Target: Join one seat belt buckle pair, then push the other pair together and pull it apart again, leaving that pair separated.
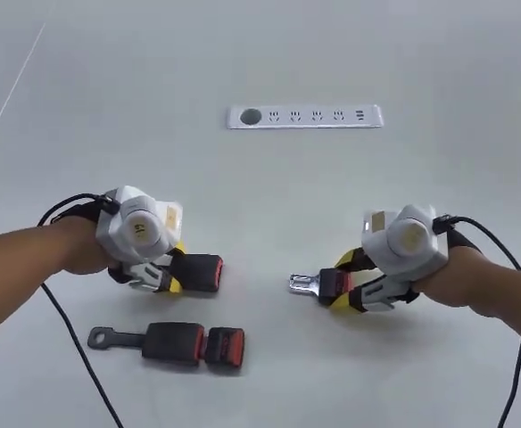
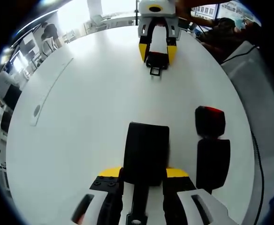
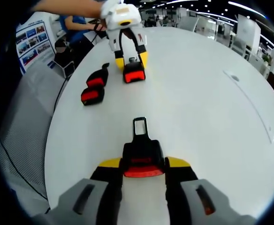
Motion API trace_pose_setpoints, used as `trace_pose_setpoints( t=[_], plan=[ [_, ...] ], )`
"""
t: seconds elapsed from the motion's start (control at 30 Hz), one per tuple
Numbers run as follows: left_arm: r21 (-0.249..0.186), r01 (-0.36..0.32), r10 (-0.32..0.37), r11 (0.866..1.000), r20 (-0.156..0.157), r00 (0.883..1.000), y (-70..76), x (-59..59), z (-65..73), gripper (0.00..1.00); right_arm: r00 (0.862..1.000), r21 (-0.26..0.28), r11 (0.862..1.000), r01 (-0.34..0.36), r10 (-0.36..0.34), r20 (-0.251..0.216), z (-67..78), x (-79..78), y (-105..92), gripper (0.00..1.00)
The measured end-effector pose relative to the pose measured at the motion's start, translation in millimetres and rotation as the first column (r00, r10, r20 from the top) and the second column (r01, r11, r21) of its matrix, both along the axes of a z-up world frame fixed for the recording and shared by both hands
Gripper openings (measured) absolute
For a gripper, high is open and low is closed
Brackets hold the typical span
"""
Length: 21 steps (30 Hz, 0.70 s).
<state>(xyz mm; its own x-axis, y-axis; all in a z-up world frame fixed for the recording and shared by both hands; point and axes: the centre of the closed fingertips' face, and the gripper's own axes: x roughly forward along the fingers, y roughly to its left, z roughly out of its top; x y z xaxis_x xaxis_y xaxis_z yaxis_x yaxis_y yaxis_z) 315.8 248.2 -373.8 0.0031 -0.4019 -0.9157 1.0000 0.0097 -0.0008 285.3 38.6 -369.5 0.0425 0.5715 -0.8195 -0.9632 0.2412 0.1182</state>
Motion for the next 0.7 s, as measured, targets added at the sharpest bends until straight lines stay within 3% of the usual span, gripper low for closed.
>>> trace_pose_setpoints(
  t=[0.23,0.43,0.5,0.53,0.57,0.6,0.63,0.7],
  plan=[
    [0.013,0.004,-0.004,1.0,0.001,1.0,-0.1,0.2,-0.5,0.33,1.0,-0.019,1.0,0.021,-0.021,0.004,-2.9,-0.8,-7.0,0.35],
    [0.017,-0.028,0.028,0.999,-0.006,1.0,0.1,-0.5,-0.8,0.34,0.999,-0.052,0.998,-0.02,0.022,0.033,-4.0,-4.6,-4.4,0.37],
    [0.016,-0.061,0.061,0.998,-0.011,0.998,-0.5,-1.2,-0.7,0.35,0.999,-0.068,0.998,-0.013,0.016,0.043,-3.4,-7.7,-2.2,0.44],
    [0.037,-0.084,0.085,0.996,-0.03,0.996,0.8,-5.1,0.8,0.37,0.998,-0.06,0.998,0.001,0.003,0.069,-0.9,-4.7,0.2,0.51],
    [0.026,-0.085,0.086,0.996,-0.024,0.996,-2.2,-5.4,4.9,0.39,0.995,-0.02,0.999,0.04,-0.039,0.089,2.5,-3.2,3.9,0.58],
    [-0.045,-0.11,0.11,0.993,-0.008,0.994,-13.6,-4.2,14.2,0.42,0.992,0.019,0.996,0.083,-0.085,0.093,6.9,-0.8,8.3,0.62],
    [-0.086,-0.139,0.139,0.987,-0.008,0.99,-18.6,-3.2,20.4,0.43,0.988,0.035,0.994,0.108,-0.111,0.108,10.1,-0.2,7.2,0.64],
    [-0.133,-0.216,0.213,0.967,-0.038,0.976,-21.3,-5.6,30.4,0.47,0.977,0.046,0.988,0.149,-0.155,0.15,15.3,2.7,4.1,0.65]
  ],
)
